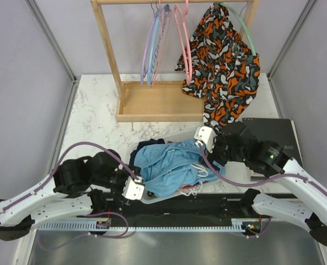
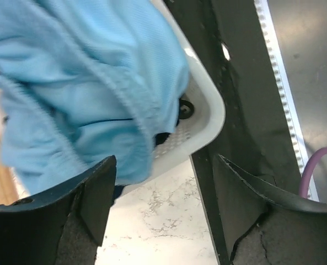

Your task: Place the shorts on the hanger

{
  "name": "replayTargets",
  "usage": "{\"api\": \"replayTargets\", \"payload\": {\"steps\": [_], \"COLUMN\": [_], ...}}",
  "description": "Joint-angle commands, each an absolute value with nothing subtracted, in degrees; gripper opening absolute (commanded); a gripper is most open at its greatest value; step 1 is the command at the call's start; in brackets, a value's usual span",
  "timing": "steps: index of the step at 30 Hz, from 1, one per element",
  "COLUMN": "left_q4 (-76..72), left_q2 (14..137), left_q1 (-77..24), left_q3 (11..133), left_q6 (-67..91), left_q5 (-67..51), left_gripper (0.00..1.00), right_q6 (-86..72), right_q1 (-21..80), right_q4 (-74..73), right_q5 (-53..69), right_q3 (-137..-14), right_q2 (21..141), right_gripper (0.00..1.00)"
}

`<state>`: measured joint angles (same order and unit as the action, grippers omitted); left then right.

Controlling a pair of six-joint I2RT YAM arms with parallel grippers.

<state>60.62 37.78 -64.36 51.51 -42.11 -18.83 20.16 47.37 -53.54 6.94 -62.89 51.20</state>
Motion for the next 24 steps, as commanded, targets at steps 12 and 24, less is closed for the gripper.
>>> {"api": "replayTargets", "payload": {"steps": [12,24], "left_q4": [37.37,32.43], "left_q2": [49.03,47.21], "left_q1": [-35.79,-28.13], "left_q3": [82.08,81.66], "left_q6": [-0.44,0.36], "left_q5": [-23.92,-12.39], "left_gripper": [0.9,0.96], "right_q6": [3.7,-0.53], "right_q1": [43.95,42.71], "right_q4": [-39.3,-29.72], "right_q5": [-14.57,-29.6], "right_q3": [-99.39,-124.0], "right_q2": [63.08,88.93], "right_gripper": [0.98,0.98]}}
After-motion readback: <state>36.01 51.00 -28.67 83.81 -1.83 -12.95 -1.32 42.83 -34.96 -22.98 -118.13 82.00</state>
